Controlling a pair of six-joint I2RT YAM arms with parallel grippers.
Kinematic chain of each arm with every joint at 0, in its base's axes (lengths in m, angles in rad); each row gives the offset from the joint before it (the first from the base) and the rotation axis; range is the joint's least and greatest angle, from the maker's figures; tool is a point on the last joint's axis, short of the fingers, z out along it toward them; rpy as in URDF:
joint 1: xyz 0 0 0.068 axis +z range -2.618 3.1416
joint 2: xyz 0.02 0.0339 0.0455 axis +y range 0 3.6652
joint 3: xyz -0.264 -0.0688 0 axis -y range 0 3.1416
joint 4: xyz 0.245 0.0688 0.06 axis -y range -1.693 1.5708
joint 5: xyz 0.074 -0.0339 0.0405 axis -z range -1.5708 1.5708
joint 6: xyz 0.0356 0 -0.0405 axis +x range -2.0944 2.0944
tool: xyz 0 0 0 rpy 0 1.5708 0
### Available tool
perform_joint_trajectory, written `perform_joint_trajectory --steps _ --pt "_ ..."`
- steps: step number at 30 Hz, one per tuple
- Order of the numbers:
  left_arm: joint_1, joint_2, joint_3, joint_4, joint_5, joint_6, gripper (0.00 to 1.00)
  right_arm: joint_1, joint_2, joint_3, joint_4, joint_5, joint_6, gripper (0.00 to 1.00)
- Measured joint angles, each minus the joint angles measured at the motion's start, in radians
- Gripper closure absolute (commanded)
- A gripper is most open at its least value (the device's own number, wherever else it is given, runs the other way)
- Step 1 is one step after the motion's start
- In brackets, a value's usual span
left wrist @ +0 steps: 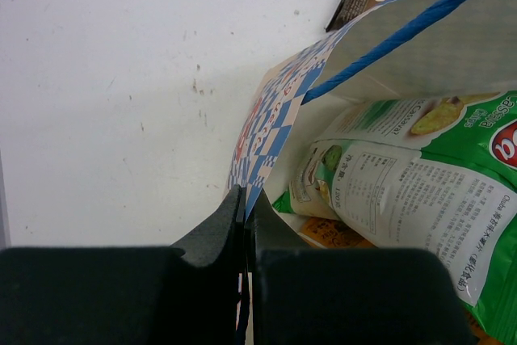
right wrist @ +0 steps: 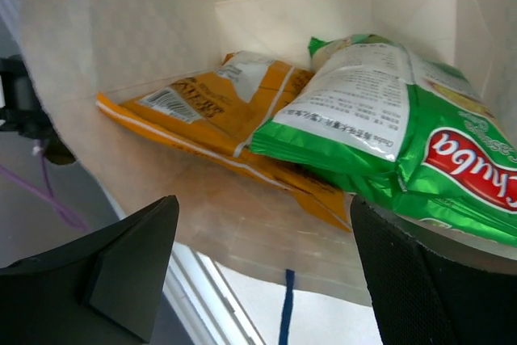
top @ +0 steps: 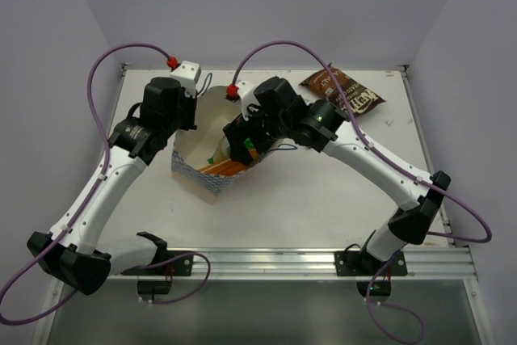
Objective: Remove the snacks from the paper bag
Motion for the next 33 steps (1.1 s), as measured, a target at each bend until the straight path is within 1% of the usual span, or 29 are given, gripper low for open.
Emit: perform_joint_trajectory --steps 3,7,11,14,18,21,26,33 --pt "0.000 0.000 0.000 0.000 0.001 -0.001 1.00 0.000 0.020 0.016 -0.015 0.043 -0.002 0.11" --pt "0.000 0.000 -0.001 0.000 0.004 -0.006 1.00 -0.001 0.092 0.121 -0.072 0.149 0.041 0.10" --pt "0.000 0.000 -0.001 0.000 0.004 -0.022 1.00 -0.005 0.146 0.245 -0.167 0.310 0.178 0.06" --pt "0.000 -0.001 -0.001 0.000 0.004 -0.046 1.00 -0.019 0.137 0.267 -0.223 0.387 0.306 0.05" --pt "0.000 -0.005 -0.002 -0.001 0.005 -0.080 1.00 -0.051 0.132 0.254 -0.264 0.406 0.446 0.05" --pt "0.000 -0.014 -0.003 -0.002 0.005 -0.102 1.00 -0.068 0.132 0.209 -0.274 0.409 0.526 0.05" --pt "0.000 -0.031 -0.015 -0.001 0.005 -0.128 1.00 -0.076 0.141 0.139 -0.272 0.399 0.625 0.07" --pt "0.000 -0.045 -0.029 -0.001 0.005 -0.158 1.00 -0.088 0.155 0.086 -0.246 0.391 0.719 0.09"
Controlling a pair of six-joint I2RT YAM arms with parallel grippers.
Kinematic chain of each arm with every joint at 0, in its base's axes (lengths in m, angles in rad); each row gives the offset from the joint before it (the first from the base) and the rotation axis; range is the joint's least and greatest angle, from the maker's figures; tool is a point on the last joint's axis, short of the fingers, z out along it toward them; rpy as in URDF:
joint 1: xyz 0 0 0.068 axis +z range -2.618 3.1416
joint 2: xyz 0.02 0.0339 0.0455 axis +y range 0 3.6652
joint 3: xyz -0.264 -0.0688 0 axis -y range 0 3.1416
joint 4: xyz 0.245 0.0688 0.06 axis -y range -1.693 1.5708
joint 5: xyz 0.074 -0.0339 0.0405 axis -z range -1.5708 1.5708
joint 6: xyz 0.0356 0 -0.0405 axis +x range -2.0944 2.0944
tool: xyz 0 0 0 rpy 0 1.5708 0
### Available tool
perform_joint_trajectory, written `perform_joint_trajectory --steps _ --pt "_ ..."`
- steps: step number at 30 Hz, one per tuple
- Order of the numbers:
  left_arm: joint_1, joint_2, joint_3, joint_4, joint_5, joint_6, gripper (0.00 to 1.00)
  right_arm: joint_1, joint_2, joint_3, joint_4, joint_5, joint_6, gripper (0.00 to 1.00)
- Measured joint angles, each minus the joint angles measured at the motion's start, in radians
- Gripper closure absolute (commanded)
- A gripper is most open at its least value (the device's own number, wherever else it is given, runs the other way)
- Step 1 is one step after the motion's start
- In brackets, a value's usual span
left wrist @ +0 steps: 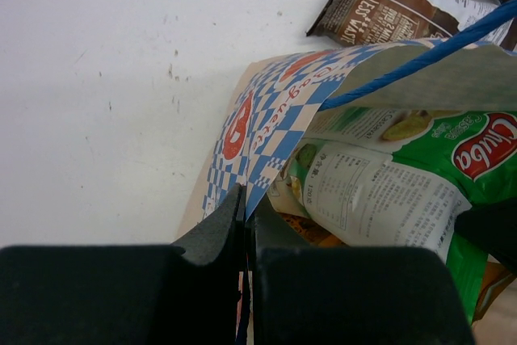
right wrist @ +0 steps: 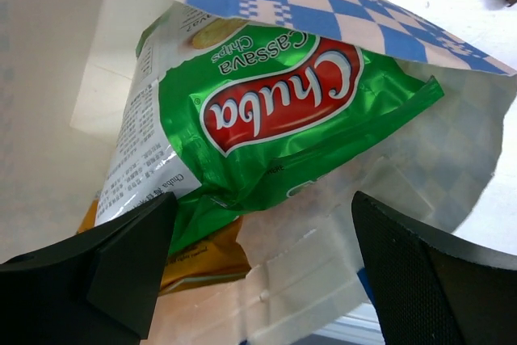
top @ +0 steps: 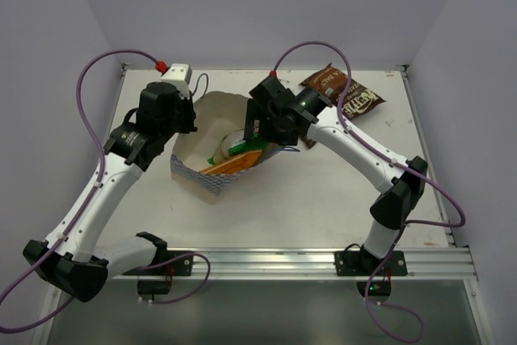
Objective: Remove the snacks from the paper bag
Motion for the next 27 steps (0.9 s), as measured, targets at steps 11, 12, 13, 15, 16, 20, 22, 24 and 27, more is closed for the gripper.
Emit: perform_joint_trajectory --steps 11,12,13,15,16,20,22,24,27 --pt "0.000 -0.020 -0.029 0.001 0.004 -0.037 1.00 -0.011 0.019 -0.030 0.105 0.030 0.137 0.09" --pt "0.000 -0.023 -0.031 0.001 0.005 -0.039 1.00 -0.013 0.015 -0.043 0.122 0.033 0.147 0.09" --pt "0.000 -0.025 -0.035 0.001 0.004 -0.042 1.00 -0.015 0.010 -0.059 0.139 0.035 0.157 0.09" --pt "0.000 -0.029 -0.039 0.000 0.005 -0.047 1.00 -0.018 -0.001 -0.084 0.158 0.045 0.175 0.09" --pt "0.000 -0.032 -0.040 0.001 0.005 -0.051 1.00 -0.019 -0.006 -0.090 0.162 0.052 0.184 0.09" --pt "0.000 -0.041 -0.050 0.001 0.008 -0.067 1.00 -0.035 -0.016 -0.098 0.182 0.060 0.220 0.14" --pt "0.000 -0.042 -0.052 0.001 0.010 -0.072 1.00 -0.049 -0.016 -0.106 0.201 0.060 0.234 0.21" --pt "0.000 -0.042 -0.053 0.001 0.013 -0.077 1.00 -0.058 -0.016 -0.116 0.212 0.061 0.243 0.33" --pt "0.000 -0.042 -0.053 0.001 0.016 -0.084 1.00 -0.063 -0.015 -0.116 0.219 0.061 0.246 0.56"
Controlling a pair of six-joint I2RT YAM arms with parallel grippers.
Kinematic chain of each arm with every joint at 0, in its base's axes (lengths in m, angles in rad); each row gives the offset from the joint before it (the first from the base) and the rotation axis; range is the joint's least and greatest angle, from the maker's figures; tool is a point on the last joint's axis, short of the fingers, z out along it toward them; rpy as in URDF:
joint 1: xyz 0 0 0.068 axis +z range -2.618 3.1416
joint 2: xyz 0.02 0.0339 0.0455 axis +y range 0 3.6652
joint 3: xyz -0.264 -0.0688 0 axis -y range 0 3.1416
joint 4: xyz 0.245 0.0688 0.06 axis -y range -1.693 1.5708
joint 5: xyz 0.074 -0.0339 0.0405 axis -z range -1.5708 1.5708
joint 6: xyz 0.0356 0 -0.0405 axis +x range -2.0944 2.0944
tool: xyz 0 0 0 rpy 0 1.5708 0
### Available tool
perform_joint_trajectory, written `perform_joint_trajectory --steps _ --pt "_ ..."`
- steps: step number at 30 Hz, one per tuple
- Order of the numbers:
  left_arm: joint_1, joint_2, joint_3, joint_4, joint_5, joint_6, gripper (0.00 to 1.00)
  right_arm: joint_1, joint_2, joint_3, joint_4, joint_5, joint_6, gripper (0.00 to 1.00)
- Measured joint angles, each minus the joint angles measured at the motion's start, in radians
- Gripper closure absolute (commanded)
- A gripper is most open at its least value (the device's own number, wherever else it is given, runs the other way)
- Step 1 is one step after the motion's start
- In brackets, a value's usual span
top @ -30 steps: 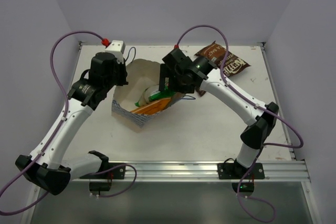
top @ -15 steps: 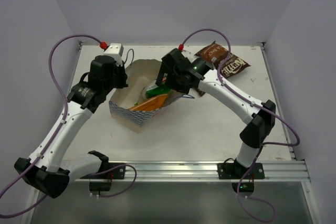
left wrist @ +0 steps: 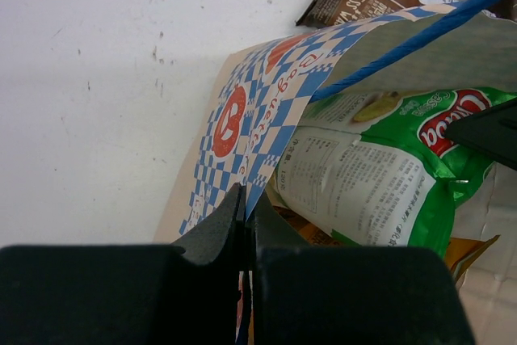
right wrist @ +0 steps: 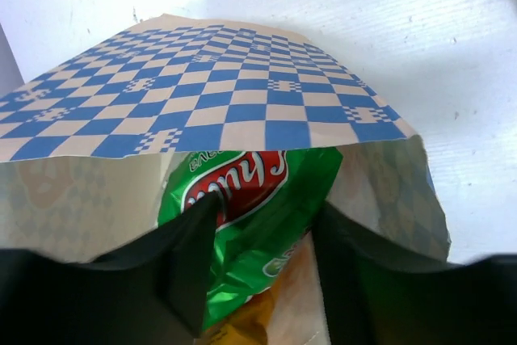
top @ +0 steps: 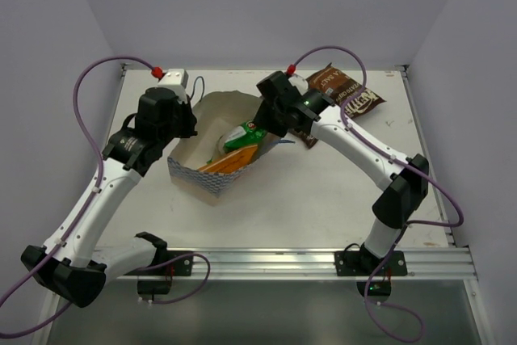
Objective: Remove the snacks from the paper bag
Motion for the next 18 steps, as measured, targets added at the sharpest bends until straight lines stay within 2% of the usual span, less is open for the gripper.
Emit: perform_joint_trajectory --steps 1,4,5,6,12,18 --pt "0.000 0.000 0.000 0.000 0.001 -0.003 1.00 0.000 0.000 0.000 0.003 -0.001 0.000 0.68" --pt "0.000 0.000 0.000 -0.001 0.001 -0.004 1.00 0.001 0.002 0.000 0.011 -0.003 -0.002 0.87" --pt "0.000 0.000 0.000 -0.002 0.001 -0.004 1.00 0.001 0.003 0.000 0.014 -0.005 -0.004 0.97" --pt "0.000 0.000 0.000 -0.003 0.001 -0.004 1.00 0.002 0.003 0.002 0.017 -0.009 -0.008 1.00" --pt "0.000 0.002 -0.003 -0.003 0.000 -0.011 1.00 0.020 0.002 0.053 0.027 -0.040 -0.058 1.00" --pt "0.000 0.009 -0.016 -0.010 -0.022 -0.012 1.00 0.032 0.002 0.208 0.061 -0.194 -0.143 1.00"
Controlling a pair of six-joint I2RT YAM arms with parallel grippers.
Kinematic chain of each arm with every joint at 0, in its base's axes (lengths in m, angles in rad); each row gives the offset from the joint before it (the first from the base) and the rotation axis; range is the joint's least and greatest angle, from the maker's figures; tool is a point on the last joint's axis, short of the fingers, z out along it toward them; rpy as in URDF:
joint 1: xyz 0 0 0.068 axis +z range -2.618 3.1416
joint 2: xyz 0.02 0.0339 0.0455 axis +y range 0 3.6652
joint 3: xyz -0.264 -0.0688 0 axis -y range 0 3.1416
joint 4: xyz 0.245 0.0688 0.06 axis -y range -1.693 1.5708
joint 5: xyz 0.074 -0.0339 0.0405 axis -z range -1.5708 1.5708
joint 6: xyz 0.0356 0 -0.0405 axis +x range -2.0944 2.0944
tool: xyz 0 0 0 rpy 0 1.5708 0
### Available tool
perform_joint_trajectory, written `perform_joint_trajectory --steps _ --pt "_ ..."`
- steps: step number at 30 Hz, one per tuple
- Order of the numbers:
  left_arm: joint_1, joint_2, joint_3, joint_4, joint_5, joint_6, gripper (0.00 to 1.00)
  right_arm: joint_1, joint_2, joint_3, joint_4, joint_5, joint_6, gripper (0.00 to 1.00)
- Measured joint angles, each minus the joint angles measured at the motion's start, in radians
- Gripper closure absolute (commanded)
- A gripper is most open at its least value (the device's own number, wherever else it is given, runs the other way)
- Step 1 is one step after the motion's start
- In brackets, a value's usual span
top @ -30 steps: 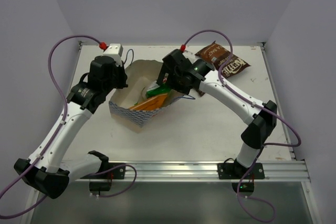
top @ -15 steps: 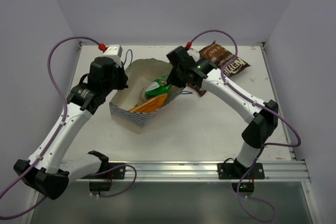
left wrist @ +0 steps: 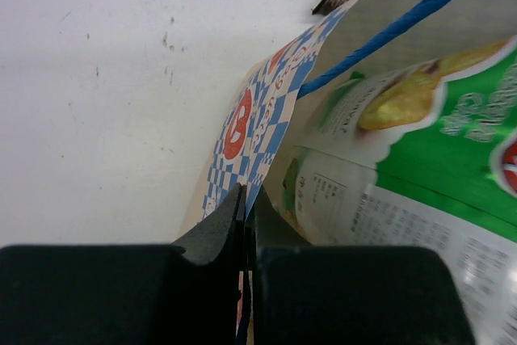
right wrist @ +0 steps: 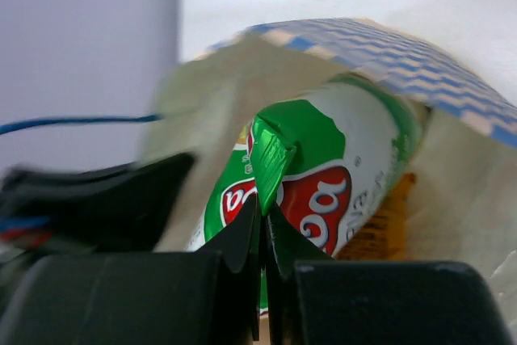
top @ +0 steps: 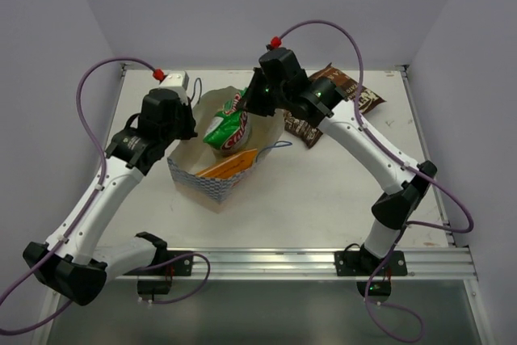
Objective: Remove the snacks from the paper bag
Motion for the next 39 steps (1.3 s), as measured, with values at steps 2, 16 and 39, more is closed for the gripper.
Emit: perform_joint_trajectory --steps 2,16,39 --pt "0.000 0.009 0.000 -0.002 -0.014 0.000 1.00 0.000 -0.002 0.077 0.021 -0.058 -0.030 1.00" --pt "0.000 0.070 0.000 -0.005 -0.138 -0.003 1.00 -0.068 -0.239 0.255 0.134 -0.153 -0.189 1.00" --pt "0.022 0.083 0.000 -0.006 -0.190 0.010 1.00 -0.859 -0.848 -0.940 0.034 0.059 -0.087 1.00"
